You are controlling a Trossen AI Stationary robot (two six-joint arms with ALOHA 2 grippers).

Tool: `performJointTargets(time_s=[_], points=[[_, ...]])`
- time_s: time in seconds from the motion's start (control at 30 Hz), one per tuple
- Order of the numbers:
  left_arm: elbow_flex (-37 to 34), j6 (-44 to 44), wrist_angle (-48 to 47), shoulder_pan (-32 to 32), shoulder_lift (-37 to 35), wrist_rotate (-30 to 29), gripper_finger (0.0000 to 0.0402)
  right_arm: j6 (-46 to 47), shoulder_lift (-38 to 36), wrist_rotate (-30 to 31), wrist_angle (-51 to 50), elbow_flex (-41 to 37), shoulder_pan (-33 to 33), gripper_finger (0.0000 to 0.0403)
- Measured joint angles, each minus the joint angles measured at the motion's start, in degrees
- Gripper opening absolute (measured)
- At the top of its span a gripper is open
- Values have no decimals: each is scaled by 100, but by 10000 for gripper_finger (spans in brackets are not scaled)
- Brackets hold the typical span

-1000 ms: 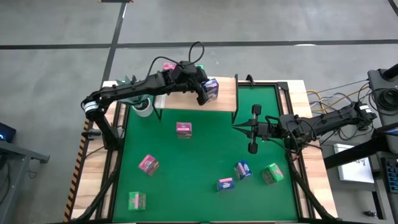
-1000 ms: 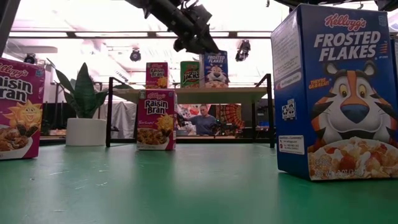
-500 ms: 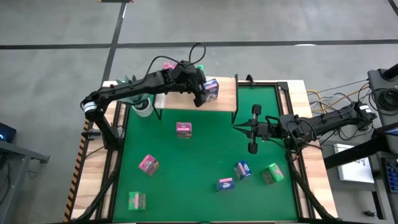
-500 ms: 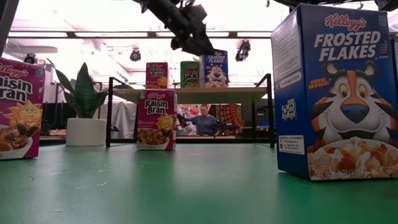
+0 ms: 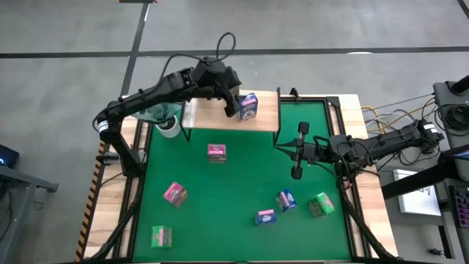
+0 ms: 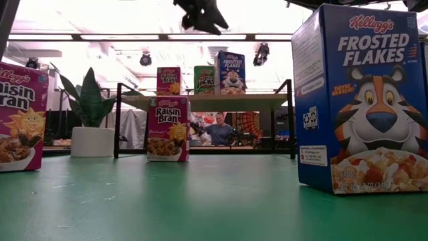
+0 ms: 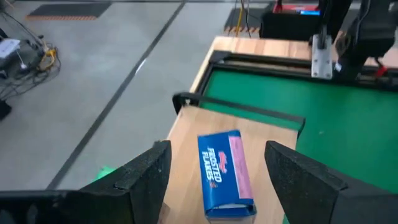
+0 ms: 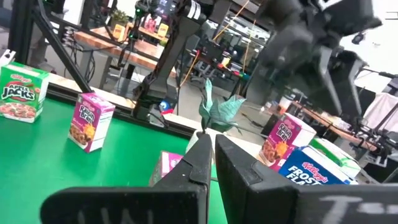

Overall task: Stack cereal on shelf
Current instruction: Put the left blue cereal box on the shelf

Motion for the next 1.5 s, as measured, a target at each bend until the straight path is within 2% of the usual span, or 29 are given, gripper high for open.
performJointTargets(time_s=[0.43,0.57,0.8,1.1,1.5], points=[[761,-140,-493,0,209,46,226,-154,-11,2,19,0,0,13],[1433,-132,-863,0,702,339,224,-153,-11,51,15,50,0,13],[2805,111,-2188,7,1636,354,224,-125,-39,91,-215,52,0,13],[2372,403,-2231,44,1712,75,224,87,-218,92,-518,52,0,13],[2328,452,-2247,46,1838,48,224,173,-269,92,-598,52,0,13]])
